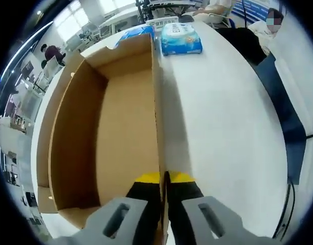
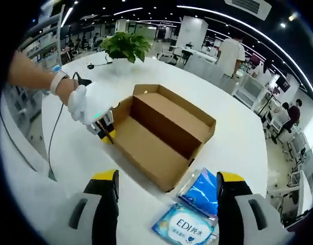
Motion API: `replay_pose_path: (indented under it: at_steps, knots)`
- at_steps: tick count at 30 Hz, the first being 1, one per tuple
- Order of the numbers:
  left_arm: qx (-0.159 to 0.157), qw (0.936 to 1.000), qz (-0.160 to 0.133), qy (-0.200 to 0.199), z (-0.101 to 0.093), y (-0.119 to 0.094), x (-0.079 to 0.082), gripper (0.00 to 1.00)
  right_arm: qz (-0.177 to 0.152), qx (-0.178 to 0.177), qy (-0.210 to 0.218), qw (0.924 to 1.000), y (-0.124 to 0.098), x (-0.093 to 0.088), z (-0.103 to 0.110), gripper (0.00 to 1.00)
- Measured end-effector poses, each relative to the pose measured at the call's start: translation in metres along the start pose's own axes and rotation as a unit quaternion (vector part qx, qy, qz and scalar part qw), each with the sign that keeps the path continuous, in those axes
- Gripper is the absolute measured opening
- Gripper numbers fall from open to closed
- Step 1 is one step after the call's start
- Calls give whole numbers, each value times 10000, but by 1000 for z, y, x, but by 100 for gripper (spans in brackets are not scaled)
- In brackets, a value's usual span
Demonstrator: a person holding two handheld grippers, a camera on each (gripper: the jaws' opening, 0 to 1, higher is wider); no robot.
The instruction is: Operate the shoe box by opening the lid, removing the specified soft item, and placing it in the target area until the item is outside and the box remains undamaged.
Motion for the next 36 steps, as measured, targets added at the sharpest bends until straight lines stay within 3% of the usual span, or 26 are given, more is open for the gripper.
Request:
replay_pose_path:
  at_steps: [2, 9, 27, 30, 36]
  knots:
    - [9, 10000, 0, -2, 0, 0, 0, 1, 23, -20, -23, 10000, 0, 6, -5, 73]
    - [1, 10000, 5, -18, 0, 1, 1, 1, 378, -138, -518, 9978, 4, 19, -26, 72]
    - [-80, 10000, 5, 47, -2, 1, 7, 1, 133, -57, -1446, 9894, 30, 91, -80, 70]
    - [-100, 9999, -1, 64, -1, 2, 7, 1, -165, 113, -1419, 9897, 37, 109, -82, 70]
    - [-131, 9999, -20, 76, -1, 2, 8, 1, -155, 236, -1665, 9856, 52, 127, -88, 69]
Point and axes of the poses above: the point that each gripper's makers call its tool centre point, and the gripper's own axes: y roughly forward along the fingers, z roughly to its left, x roughly out of its top, the point moved 1 cm from there along -y, roughly backward along the fingers, and after that the axes turned 3 degrees about x, right-handed, at the moved point
